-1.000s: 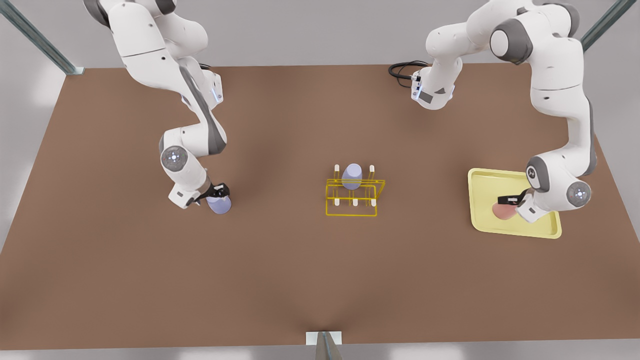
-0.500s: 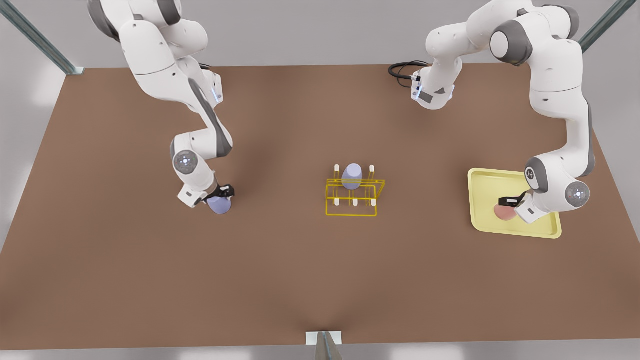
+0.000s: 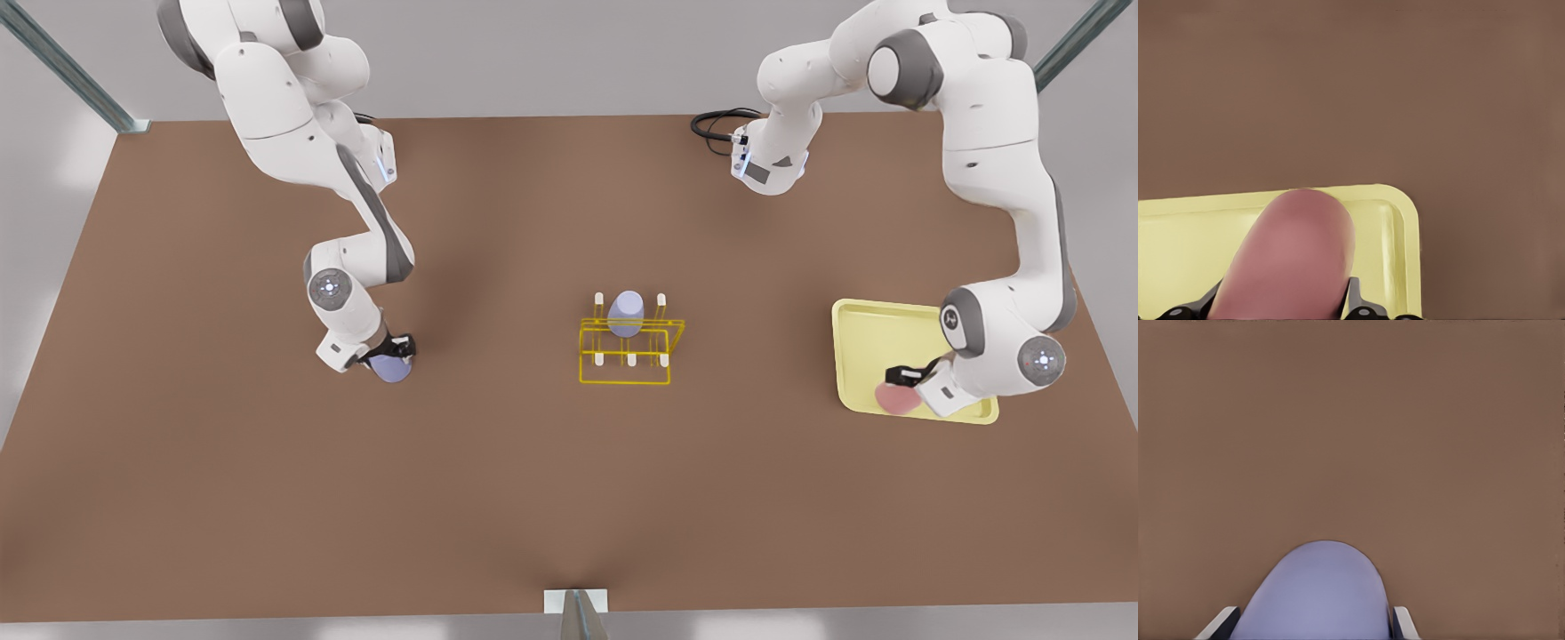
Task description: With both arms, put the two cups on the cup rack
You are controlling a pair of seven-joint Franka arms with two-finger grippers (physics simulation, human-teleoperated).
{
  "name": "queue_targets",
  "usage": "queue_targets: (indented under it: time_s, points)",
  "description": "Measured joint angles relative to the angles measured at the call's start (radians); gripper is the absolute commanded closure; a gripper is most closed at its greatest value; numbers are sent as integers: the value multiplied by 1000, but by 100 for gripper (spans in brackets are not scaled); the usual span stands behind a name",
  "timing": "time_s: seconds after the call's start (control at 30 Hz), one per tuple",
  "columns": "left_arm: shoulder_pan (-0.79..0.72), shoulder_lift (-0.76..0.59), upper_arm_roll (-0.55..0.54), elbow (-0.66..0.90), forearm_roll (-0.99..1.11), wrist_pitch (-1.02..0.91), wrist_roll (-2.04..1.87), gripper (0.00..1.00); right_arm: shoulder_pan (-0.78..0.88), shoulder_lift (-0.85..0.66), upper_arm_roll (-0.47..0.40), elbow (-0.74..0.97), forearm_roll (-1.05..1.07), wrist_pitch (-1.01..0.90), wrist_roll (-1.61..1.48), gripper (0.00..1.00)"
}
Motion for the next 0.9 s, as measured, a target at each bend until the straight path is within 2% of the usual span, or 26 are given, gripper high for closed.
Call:
queue_targets:
  time_s: [0.1, 0.27, 0.33, 0.43, 0.53, 0.73, 0.77, 0.9]
  points:
    - [-37, 8, -167, 109, -3, -79, -70, 16, -5, 0, 0, 3, 0, 0, -1, 16]
    - [-219, 122, -297, 335, -14, -145, -246, 16, -9, -18, 2, 9, 0, 0, -1, 16]
    - [-266, 143, -339, 369, -19, -171, -308, 16, -6, -49, 9, 6, 0, 0, -1, 16]
    - [-311, 145, -387, 379, -24, -256, -390, 16, -2, -66, 77, 32, 87, -1, 0, 16]
    - [-317, 139, -413, 375, -24, -325, -467, 16, 10, -57, 146, 129, 234, -21, 2, 16]
    - [-334, 141, -430, 360, -26, -389, -599, 16, 50, -6, 164, 403, 428, -136, 11, 15]
    - [-337, 143, -430, 360, -26, -392, -618, 0, 55, 3, 165, 435, 442, -156, 13, 15]
    - [-338, 150, -431, 358, -27, -402, -680, 0, 98, 40, 170, 503, 480, -213, 21, 15]
